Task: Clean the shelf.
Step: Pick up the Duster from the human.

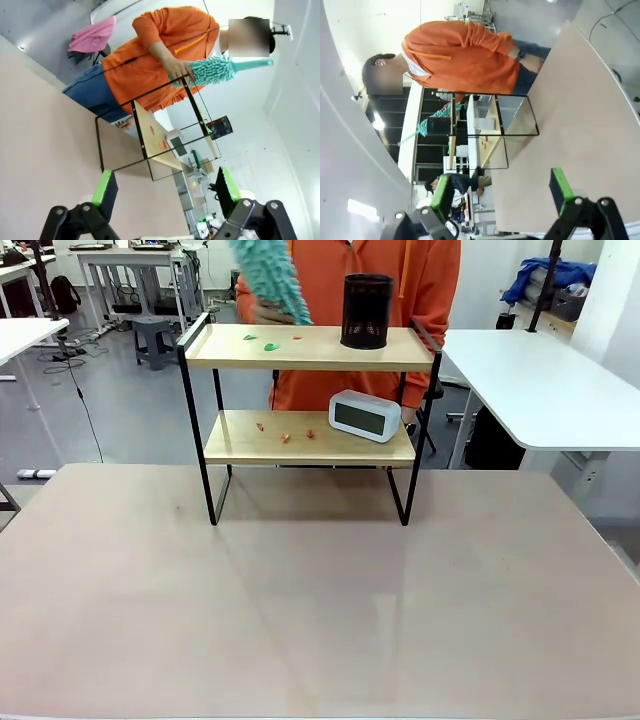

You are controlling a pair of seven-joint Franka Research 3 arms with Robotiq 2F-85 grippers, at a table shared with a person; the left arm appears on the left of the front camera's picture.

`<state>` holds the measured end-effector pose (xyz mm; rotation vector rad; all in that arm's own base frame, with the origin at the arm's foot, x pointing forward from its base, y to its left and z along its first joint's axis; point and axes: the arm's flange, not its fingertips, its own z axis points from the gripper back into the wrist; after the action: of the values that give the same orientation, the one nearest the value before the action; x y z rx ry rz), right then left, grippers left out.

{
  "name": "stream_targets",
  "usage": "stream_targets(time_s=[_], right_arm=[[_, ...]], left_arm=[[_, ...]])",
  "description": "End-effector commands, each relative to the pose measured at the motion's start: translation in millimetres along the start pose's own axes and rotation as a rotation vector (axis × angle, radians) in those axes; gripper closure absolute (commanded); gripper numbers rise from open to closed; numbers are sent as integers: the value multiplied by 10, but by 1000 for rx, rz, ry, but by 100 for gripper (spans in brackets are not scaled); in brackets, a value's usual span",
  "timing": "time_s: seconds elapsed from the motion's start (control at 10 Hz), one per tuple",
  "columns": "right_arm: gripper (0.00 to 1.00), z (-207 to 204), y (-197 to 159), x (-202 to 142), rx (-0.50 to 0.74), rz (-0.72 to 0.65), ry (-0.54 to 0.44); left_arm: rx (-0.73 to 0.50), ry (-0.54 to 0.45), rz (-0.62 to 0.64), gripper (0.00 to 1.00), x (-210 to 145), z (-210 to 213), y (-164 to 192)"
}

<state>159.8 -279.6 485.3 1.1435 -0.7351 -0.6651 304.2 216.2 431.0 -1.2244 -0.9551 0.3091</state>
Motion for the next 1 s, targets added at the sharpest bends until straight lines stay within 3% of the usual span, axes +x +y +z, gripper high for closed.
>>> stream_targets(time_s=[0.0, 0.9], right_arm=[[0, 144, 360, -269, 74, 98, 59], [0, 144, 360, -269, 74, 98, 59]], left_arm=[[2, 36, -41, 0, 6, 230, -166], [2, 36, -41, 0, 6, 230, -166]])
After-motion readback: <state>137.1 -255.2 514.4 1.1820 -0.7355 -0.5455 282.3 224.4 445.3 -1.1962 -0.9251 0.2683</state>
